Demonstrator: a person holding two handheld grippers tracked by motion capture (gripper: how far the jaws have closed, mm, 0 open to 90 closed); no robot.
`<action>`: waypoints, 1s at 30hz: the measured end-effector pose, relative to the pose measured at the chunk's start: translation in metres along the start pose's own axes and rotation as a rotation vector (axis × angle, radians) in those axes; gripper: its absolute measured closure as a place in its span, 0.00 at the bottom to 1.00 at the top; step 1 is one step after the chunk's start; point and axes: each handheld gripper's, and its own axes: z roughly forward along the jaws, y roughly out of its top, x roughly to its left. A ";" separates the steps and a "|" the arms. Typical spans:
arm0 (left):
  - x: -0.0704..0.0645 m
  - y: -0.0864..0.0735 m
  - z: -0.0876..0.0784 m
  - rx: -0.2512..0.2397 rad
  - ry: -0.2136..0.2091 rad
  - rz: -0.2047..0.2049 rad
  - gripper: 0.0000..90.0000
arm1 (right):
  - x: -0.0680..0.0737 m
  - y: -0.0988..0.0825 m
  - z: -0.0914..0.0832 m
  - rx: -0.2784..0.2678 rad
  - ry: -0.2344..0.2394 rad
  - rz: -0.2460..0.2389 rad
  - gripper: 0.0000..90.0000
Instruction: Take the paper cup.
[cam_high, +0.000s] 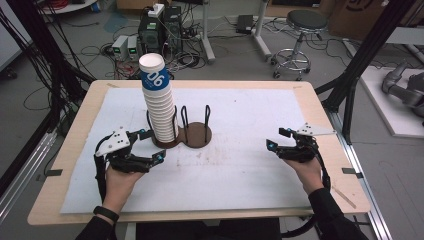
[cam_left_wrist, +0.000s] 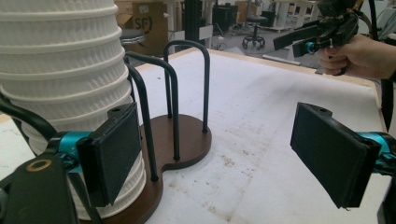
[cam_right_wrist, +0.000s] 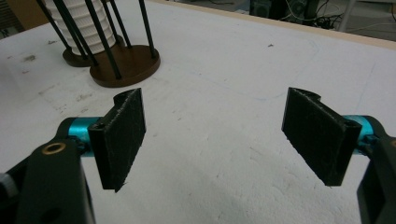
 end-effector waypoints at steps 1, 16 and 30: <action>0.000 0.000 -0.001 -0.006 0.003 0.000 0.18 | 0.000 0.000 0.000 0.000 0.000 0.000 0.24; 0.000 0.008 -0.011 -0.020 0.041 -0.006 0.18 | 0.004 0.001 -0.003 -0.007 -0.006 -0.017 0.24; 0.004 0.021 -0.009 0.003 0.062 0.010 0.12 | 0.005 0.001 -0.004 -0.006 -0.016 -0.025 0.24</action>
